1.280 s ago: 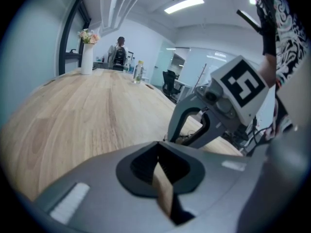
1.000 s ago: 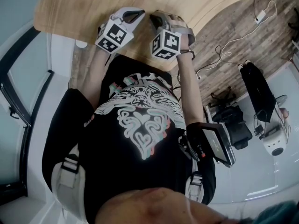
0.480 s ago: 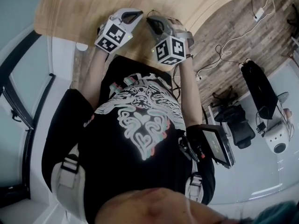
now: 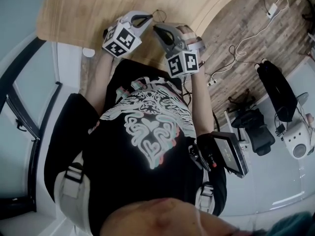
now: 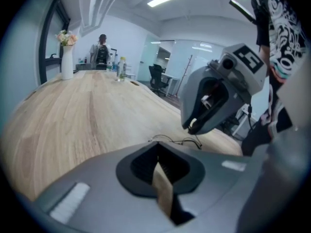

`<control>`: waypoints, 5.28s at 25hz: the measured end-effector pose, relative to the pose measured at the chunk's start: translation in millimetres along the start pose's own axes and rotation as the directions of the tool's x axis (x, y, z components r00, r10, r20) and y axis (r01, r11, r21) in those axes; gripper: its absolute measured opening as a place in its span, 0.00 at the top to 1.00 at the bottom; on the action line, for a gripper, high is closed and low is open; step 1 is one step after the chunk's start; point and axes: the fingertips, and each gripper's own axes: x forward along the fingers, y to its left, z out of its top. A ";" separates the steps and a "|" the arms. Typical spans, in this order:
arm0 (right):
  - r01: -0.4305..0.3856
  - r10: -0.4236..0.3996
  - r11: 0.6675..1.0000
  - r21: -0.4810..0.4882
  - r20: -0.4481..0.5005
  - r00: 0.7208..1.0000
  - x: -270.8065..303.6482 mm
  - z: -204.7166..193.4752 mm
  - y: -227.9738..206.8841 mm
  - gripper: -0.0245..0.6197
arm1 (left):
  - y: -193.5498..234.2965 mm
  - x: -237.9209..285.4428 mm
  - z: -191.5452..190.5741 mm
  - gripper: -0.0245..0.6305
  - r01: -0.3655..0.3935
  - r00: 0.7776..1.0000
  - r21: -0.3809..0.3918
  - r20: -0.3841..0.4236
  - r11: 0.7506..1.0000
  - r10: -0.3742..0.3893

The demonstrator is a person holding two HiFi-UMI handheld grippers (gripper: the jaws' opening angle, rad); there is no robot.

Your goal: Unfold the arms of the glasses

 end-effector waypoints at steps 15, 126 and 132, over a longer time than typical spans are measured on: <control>0.069 -0.065 0.993 -0.092 0.040 0.997 -27.4 -10.9 25.2 0.92 | -56.5 35.9 0.1 0.87 0.260 0.954 0.473 -0.261 0.841 -0.148; 0.289 -0.346 0.894 0.341 0.117 0.931 -130.6 -79.0 23.9 0.93 | -119.3 84.7 14.4 0.98 0.696 0.717 0.636 -0.592 0.333 -0.368; 0.219 -0.316 0.880 0.422 0.176 0.932 -127.1 -81.1 22.6 0.93 | -112.2 76.2 23.1 0.98 0.659 0.752 0.560 -0.494 0.503 -0.436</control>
